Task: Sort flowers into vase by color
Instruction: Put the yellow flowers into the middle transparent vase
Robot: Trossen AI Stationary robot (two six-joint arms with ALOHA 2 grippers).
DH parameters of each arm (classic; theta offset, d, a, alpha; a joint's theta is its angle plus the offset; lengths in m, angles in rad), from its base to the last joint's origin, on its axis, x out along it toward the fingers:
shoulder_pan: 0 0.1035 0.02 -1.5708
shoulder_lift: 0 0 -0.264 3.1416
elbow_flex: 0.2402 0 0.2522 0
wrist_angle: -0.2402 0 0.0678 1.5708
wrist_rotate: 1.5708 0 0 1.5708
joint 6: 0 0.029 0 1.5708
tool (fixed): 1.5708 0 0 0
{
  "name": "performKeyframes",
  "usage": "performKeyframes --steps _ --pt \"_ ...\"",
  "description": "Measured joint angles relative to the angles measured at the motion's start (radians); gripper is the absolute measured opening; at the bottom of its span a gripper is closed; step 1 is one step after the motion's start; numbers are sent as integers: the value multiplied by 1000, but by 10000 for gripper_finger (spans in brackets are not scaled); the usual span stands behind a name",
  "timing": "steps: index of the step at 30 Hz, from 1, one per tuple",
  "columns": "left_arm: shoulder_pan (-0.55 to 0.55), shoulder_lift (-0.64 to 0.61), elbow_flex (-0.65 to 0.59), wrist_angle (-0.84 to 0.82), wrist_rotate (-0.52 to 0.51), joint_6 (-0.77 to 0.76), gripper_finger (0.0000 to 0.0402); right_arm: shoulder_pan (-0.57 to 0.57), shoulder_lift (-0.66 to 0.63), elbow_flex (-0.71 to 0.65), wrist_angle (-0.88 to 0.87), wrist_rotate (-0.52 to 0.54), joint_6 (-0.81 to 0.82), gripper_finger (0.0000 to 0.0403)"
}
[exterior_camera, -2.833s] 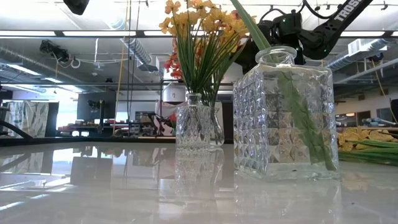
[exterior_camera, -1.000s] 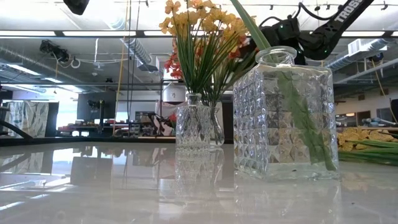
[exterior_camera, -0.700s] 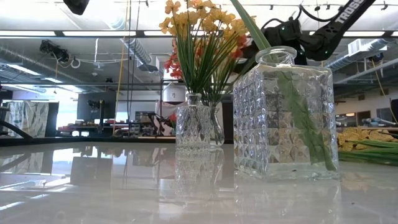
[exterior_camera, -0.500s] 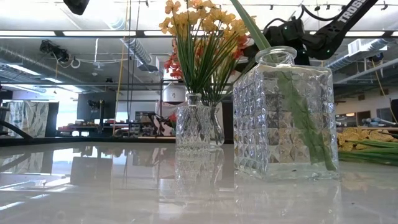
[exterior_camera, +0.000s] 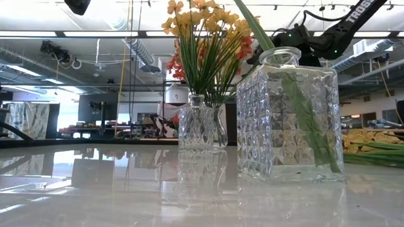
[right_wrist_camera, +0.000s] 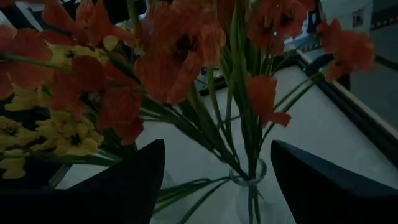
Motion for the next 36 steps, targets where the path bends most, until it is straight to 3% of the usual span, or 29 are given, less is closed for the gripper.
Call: performKeyframes --steps 7,15,36 --pt "0 0 0 0 0 0 249 -43 -11 0 -52 -35 4 300" --pt "0 0 0 0 0 0 249 -86 -108 0 -120 -66 4 300" --pt "0 0 0 0 0 0 249 -101 -527 -9 -494 -56 62 300"
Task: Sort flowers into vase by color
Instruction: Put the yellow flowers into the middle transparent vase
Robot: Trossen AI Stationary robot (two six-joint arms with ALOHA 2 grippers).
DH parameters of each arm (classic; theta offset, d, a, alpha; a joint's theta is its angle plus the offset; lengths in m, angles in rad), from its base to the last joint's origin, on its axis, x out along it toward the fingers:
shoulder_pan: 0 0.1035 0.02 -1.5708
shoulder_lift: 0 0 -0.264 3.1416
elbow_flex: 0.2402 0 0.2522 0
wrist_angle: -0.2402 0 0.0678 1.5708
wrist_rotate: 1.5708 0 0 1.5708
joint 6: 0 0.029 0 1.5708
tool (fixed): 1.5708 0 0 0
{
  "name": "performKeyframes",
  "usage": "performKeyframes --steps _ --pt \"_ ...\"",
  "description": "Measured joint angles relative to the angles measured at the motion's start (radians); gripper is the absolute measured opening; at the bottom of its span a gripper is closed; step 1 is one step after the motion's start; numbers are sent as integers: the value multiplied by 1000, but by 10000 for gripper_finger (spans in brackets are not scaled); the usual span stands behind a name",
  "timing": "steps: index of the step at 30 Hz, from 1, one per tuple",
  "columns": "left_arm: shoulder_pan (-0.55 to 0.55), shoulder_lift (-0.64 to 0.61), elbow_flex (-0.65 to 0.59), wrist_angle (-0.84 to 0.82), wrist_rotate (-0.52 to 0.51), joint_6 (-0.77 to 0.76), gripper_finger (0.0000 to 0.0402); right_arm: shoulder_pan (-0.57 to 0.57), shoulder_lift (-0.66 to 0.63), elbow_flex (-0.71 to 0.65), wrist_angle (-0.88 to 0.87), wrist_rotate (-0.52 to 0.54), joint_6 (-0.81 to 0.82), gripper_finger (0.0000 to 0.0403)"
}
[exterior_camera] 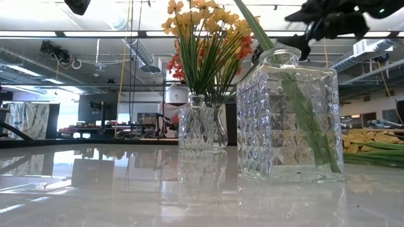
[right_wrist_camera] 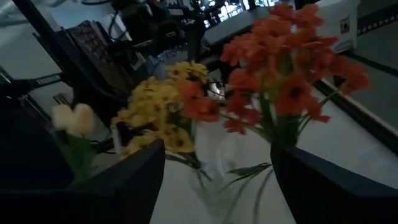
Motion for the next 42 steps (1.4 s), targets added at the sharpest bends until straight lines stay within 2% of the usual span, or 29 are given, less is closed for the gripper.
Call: performKeyframes --steps 9,17,33,42 --pt "0 0 0 0 0 0 249 58 -162 0 -89 4 136 300" --pt "0 0 0 0 0 0 249 183 -238 0 -161 38 240 300" --pt "0 0 0 0 0 0 249 641 -257 0 -276 384 245 300" --pt "0 0 0 0 0 0 249 794 -260 0 -445 552 226 300"
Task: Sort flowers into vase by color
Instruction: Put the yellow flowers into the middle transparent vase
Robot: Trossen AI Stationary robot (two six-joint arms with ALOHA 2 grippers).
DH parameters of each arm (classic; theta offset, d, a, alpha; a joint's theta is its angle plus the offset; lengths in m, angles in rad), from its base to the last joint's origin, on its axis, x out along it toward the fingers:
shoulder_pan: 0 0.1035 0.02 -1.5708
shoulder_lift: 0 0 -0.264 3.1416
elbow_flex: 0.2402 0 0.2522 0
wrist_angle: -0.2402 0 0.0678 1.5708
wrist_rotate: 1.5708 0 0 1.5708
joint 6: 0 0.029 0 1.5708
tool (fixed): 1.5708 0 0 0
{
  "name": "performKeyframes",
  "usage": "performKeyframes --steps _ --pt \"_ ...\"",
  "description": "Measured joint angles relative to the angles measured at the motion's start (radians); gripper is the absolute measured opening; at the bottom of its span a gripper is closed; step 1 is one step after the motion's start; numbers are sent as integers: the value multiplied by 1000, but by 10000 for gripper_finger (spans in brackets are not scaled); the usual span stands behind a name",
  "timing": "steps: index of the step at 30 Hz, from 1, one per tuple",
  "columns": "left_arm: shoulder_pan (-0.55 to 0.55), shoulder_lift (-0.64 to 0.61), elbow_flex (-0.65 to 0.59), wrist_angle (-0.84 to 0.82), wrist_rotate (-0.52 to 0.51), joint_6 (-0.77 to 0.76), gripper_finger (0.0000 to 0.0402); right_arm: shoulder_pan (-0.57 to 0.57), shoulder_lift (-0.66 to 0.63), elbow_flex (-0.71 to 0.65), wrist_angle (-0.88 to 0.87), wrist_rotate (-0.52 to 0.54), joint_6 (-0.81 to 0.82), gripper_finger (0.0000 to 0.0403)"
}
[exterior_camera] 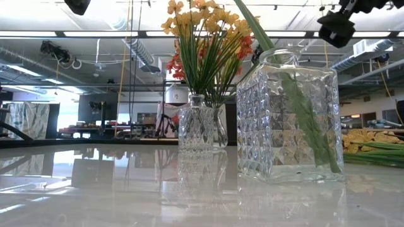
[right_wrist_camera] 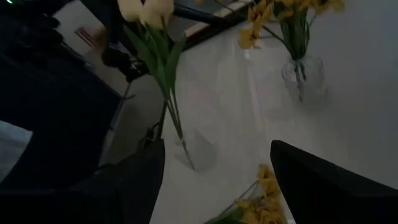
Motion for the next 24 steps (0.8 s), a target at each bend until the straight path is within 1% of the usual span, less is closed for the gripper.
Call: performKeyframes --steps 3,7,12,18,24 --pt "0 0 0 0 0 0 249 45 0 0 -13 79 53 300" --pt "0 0 0 0 0 0 249 113 7 0 -54 250 156 297" --pt "0 0 0 0 0 0 249 213 31 0 -117 390 246 294" --pt "0 0 0 0 0 0 249 329 84 0 -155 485 330 289" --pt "0 0 0 0 0 0 249 449 174 0 -166 542 411 283"
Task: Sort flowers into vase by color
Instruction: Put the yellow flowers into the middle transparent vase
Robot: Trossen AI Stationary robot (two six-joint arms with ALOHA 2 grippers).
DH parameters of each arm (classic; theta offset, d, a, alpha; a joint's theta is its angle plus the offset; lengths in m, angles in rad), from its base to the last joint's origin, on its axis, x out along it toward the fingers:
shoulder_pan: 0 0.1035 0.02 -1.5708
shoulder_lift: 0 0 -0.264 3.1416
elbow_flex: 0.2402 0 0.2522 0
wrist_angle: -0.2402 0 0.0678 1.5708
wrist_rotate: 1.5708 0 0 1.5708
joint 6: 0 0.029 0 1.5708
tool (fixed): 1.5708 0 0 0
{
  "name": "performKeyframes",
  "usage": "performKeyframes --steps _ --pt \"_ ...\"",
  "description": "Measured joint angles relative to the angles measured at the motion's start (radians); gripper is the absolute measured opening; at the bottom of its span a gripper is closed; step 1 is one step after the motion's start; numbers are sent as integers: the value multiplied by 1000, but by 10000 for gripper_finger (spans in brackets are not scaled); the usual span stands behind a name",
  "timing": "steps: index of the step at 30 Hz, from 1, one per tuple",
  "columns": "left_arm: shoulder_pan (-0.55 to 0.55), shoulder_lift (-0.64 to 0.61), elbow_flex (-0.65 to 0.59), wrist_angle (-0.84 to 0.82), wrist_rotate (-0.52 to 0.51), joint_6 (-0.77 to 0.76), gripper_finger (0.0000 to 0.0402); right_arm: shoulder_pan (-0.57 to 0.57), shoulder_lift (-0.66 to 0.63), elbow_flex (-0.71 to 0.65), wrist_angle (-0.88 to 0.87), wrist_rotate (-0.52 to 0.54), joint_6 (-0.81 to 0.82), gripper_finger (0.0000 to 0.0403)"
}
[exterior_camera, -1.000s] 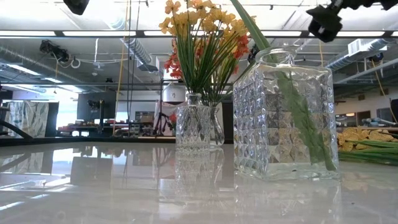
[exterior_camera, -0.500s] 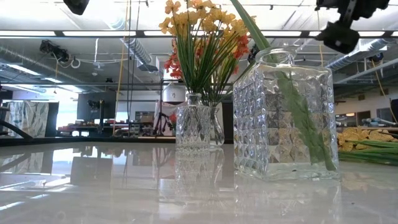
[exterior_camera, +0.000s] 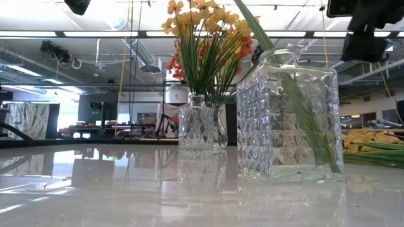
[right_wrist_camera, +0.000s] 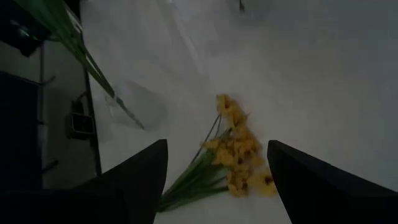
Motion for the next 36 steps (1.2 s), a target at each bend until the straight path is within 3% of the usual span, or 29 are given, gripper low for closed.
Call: performKeyframes --steps 9,26,36 --pt "0 0 0 0 0 0 249 126 195 0 3 89 197 277" --pt "0 0 0 0 0 0 249 298 488 0 74 141 892 275" --pt "0 0 0 0 0 0 249 374 595 67 70 123 1058 275"
